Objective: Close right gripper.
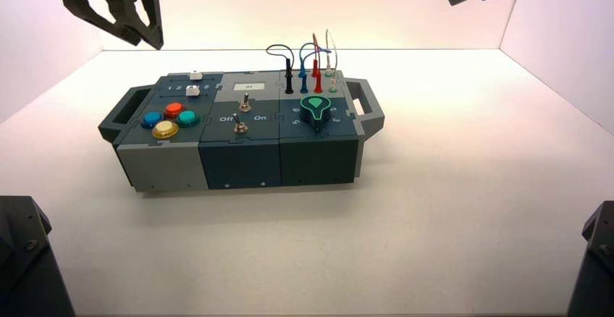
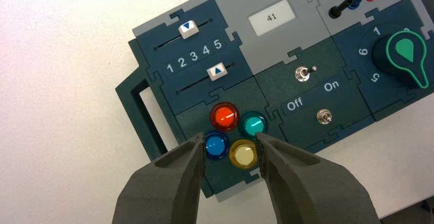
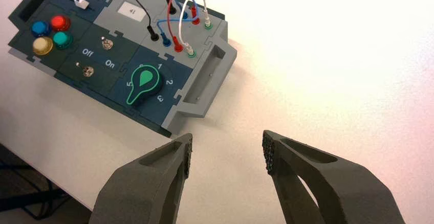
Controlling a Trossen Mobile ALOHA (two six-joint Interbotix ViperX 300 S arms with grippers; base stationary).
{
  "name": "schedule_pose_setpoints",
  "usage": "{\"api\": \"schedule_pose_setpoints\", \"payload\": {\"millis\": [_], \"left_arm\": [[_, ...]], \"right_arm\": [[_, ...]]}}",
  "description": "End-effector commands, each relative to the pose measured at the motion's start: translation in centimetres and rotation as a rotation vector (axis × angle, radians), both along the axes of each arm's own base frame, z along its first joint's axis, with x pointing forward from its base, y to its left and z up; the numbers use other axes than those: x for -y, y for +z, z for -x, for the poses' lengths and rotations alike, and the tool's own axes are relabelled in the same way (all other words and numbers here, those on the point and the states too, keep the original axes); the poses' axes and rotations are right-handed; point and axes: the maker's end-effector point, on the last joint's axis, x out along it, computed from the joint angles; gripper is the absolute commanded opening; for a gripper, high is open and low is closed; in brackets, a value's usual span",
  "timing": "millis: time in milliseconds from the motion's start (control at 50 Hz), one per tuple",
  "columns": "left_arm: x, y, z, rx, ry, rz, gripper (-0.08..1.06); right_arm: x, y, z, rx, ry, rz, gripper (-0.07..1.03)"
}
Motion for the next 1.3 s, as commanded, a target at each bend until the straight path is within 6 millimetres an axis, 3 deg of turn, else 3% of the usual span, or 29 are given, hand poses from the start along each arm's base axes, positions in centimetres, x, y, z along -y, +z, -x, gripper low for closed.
{"api": "schedule_pose_setpoints", "payload": {"millis": [20,800,840,880,920,940,960,980,1020,1300], "left_arm": [[0.2,1.0,-0.7,0.029,-0.002,0.007,0.53],[0.2,1.7,-0.9,0.065,-0.005,0.015,0.53],[0.1,1.7,-0.8,0.063,-0.003,0.014,0.53],[0.1,1.8,-0.9,0.067,-0.005,0.014,0.53],[0.1,1.7,-0.9,0.066,-0.007,0.013,0.53],[0.1,1.7,-0.9,0.066,-0.007,0.013,0.53],[0.1,1.8,-0.9,0.069,-0.007,0.014,0.53],[0.1,1.8,-0.9,0.069,-0.007,0.014,0.53],[0.1,1.9,-1.0,0.072,-0.009,0.013,0.53],[0.2,1.9,-1.0,0.074,-0.010,0.012,0.53]], "right_arm": [[-0.2,0.6,-0.3,0.019,0.003,-0.006,0.71],[-0.1,0.6,-0.3,0.024,0.000,-0.006,0.71],[0.0,0.6,-0.3,0.022,0.001,-0.003,0.62],[0.0,0.5,-0.2,0.018,0.002,0.003,0.43],[0.2,0.4,-0.1,0.012,0.006,0.017,0.04],[0.2,0.4,-0.1,0.011,0.008,0.024,-0.07],[0.4,0.4,-0.1,0.010,0.008,0.029,0.01],[0.3,0.5,-0.1,0.011,0.007,0.028,0.02],[0.4,0.4,-0.1,0.009,0.008,0.034,-0.03],[0.4,0.5,-0.1,0.011,0.007,0.032,-0.02]]}}
